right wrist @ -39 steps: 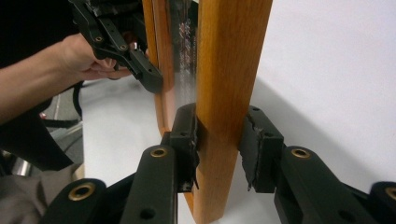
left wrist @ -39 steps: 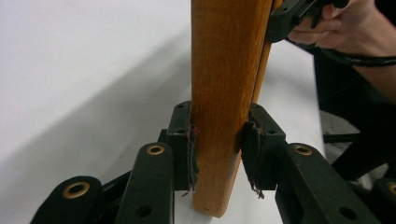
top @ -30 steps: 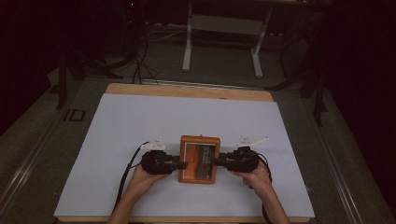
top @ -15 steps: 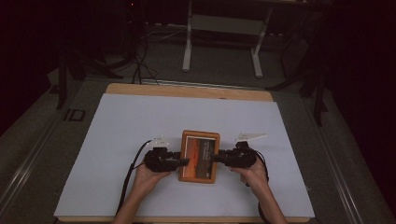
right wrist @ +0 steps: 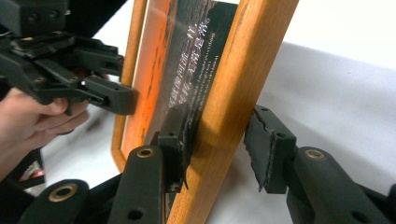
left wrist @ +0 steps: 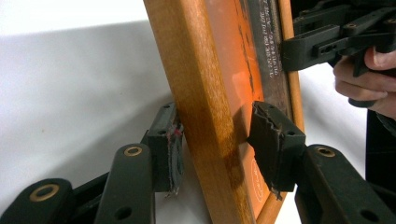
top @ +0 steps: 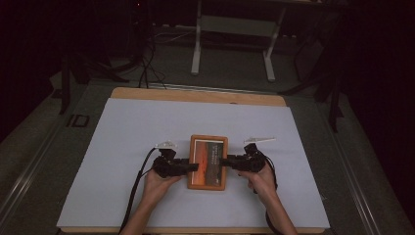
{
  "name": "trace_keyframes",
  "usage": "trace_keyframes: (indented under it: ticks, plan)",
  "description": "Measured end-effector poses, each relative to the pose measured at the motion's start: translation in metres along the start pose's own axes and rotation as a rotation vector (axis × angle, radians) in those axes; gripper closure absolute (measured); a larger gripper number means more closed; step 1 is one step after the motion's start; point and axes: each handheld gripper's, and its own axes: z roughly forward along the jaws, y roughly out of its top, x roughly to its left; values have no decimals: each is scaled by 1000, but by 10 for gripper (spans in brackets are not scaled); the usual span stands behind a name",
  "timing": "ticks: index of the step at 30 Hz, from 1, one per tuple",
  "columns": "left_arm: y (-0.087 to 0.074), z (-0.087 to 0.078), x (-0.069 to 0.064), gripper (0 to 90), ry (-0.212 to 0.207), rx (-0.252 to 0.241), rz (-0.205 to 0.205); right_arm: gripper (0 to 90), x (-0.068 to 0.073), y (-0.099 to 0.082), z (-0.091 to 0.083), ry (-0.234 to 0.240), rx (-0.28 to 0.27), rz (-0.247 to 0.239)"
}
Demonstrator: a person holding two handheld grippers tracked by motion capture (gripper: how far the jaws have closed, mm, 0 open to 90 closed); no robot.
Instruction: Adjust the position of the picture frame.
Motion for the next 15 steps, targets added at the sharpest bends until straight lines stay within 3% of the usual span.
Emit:
trace_keyframes:
  ticks: [4, 9, 13, 15]
  plan:
    - [-1, 3, 3, 526, 11, 12, -50, 592, 0, 1, 5, -41, 26, 14]
    - [-2, 7, 8, 505, 34, 35, -69, 551, -5, -1, 14, -52, 61, 76]
    - [-3, 9, 10, 492, 43, 30, -59, 541, -11, -6, 16, -46, 71, 132]
    - [-3, 10, 8, 479, 54, 32, -41, 539, -11, -6, 16, -48, 71, 131]
